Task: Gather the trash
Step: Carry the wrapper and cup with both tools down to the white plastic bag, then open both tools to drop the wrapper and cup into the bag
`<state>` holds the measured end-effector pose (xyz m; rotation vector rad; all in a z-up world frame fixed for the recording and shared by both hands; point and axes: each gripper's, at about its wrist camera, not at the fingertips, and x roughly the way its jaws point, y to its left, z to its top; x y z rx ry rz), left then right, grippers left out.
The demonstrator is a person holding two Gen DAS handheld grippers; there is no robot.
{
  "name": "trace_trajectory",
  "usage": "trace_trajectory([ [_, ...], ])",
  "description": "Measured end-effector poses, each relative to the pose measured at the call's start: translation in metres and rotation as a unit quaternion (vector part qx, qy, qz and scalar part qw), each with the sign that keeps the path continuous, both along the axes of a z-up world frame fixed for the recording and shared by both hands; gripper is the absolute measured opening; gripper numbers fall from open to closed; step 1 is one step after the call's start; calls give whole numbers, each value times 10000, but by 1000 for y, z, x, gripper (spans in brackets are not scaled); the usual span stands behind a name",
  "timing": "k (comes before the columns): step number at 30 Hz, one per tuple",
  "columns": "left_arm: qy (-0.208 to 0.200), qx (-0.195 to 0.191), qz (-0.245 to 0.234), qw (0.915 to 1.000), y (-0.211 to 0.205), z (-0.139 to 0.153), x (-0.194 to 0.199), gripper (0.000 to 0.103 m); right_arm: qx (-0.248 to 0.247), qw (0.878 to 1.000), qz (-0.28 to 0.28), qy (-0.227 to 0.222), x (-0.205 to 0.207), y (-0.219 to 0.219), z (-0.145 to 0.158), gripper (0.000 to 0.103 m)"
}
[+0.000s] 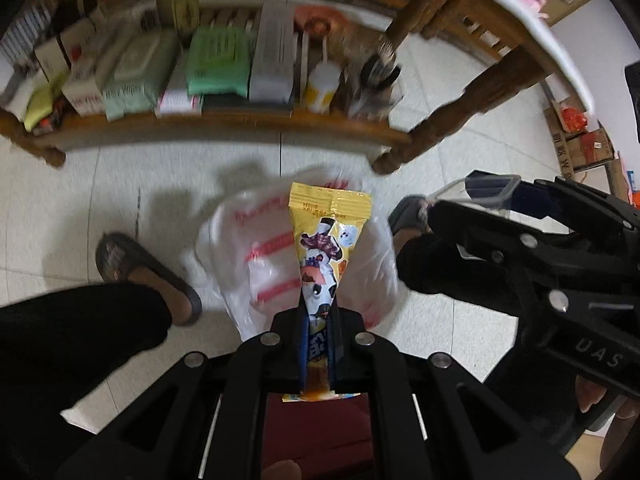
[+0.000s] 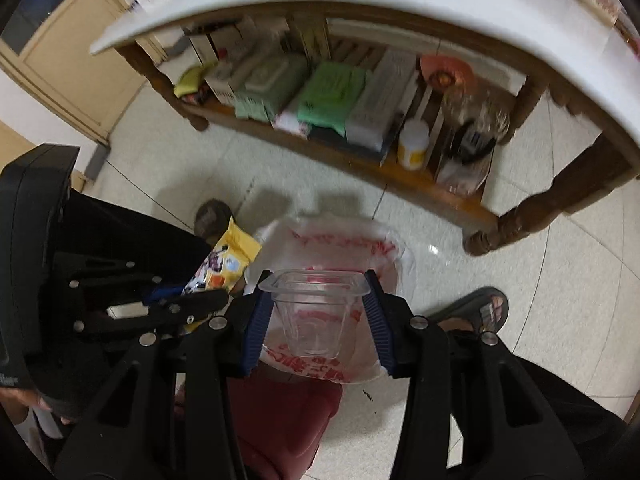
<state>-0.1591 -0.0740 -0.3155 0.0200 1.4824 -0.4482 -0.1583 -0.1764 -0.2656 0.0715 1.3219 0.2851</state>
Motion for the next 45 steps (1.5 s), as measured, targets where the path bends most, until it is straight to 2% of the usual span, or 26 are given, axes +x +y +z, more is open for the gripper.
trace_trajectory([
  [7, 455, 59, 149, 9988, -1, -38, 0, 8, 167, 9987, -186, 438, 12, -3, -45, 45],
  [9, 475, 66, 162, 9987, -1, -40, 0, 12, 284, 9978, -197, 557, 13, -3, -51, 46],
  [10, 472, 76, 141, 9988, -2, -41, 1, 23, 254, 9977, -219, 582, 13, -3, -53, 58],
  [11, 462, 76, 138, 9988, -3, -41, 1, 39, 239, 9977, -255, 580, 15, -3, -54, 67],
  [12, 430, 74, 142, 9989, -2, -40, 1, 45, 247, 9976, -305, 572, 16, -5, -54, 77],
  [22, 395, 88, 236, 9989, 1, -40, 5, 59, 180, 9977, -284, 588, 18, -3, -60, 77],
  [31, 428, 119, 260, 9987, 2, -43, 6, 61, 235, 9970, -355, 643, 19, -4, -61, 77],
  [40, 104, 110, 423, 9990, 8, -22, 9, 92, 316, 9971, -501, 469, 18, -9, -40, 81],
  [45, -165, 73, 445, 9988, 12, -1, 9, 95, 356, 9977, -532, 228, 16, -12, -13, 81],
])
